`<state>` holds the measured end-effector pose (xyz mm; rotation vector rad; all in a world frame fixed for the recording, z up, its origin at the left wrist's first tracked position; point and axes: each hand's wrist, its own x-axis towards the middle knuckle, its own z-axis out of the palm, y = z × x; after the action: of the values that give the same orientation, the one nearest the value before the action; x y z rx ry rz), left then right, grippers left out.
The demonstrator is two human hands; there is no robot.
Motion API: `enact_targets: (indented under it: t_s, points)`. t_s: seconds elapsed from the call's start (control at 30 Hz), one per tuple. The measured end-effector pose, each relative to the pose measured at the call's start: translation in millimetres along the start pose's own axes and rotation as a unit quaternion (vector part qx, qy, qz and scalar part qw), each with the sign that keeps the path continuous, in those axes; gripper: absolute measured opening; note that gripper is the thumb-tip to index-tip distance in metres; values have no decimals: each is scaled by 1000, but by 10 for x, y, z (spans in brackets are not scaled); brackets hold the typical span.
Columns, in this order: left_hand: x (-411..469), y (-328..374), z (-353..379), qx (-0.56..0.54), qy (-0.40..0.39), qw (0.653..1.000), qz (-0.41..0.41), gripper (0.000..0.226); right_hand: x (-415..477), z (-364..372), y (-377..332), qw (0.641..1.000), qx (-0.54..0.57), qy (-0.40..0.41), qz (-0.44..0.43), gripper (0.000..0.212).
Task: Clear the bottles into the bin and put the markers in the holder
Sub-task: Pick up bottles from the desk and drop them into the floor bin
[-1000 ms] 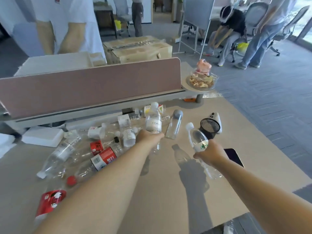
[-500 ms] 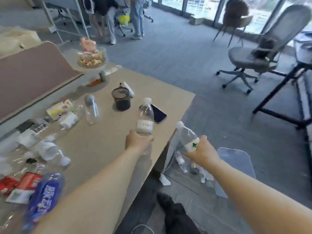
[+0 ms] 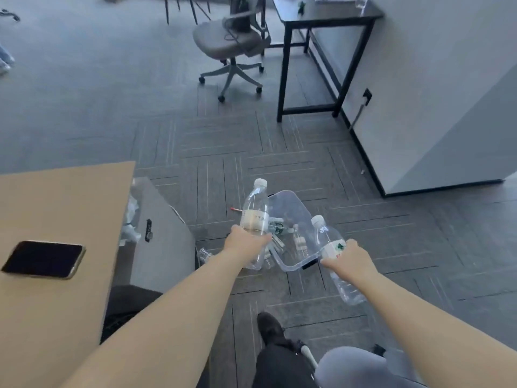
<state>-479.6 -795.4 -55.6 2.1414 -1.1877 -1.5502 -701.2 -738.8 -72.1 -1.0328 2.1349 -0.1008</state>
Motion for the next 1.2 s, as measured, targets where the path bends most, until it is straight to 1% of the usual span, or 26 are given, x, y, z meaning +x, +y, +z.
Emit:
enact_targets:
  t_s: [0.07, 0.13, 0.3, 0.4, 0.47, 0.53, 0.63, 0.67, 0.8, 0.97, 1.13, 1.2]
  points:
    - [263, 160, 112, 21, -6, 999, -27, 90, 345, -54, -74, 1000, 0, -13, 7, 64]
    - [505, 267, 171, 15, 3, 999, -51, 84, 692, -114, -230, 1000, -2, -23, 0, 64]
    - [917, 318, 287, -20, 0, 994, -112, 70, 1355, -261, -585, 999, 18, 5, -49, 78]
    - [1093, 328, 367, -9, 6, 991, -136, 72, 1605, -258, -587, 999, 38, -11, -27, 76]
    - [1216, 381, 433, 7, 19, 991, -136, 72, 1694, -216, -508, 999, 40, -33, -4, 69]
    - [1331, 484, 510, 24, 11, 991, -128, 74, 1738, -179, -408, 998, 38, -53, 5, 63]
    - [1416, 657, 573, 38, -16, 993, -115, 99, 1786, -141, -270, 997, 22, -66, 17, 59]
    - [1434, 683, 564, 48, -17, 992, -112, 104, 1797, -130, -240, 997, 18, -70, 24, 59]
    - [1459, 635, 450, 92, -10, 990, -105, 104, 1804, -94, -240, 996, 0, -80, 40, 61]
    - [1371, 482, 147, 125, -7, 989, -84, 103, 1725, -71, -498, 997, -24, -79, 8, 66]
    - [1119, 289, -329, 88, 38, 993, -72, 97, 1517, 53, -958, 994, -56, -86, -49, 57]
    - [960, 154, -578, 69, 60, 993, -71, 97, 1349, 128, -1172, 990, -72, -92, -78, 57]
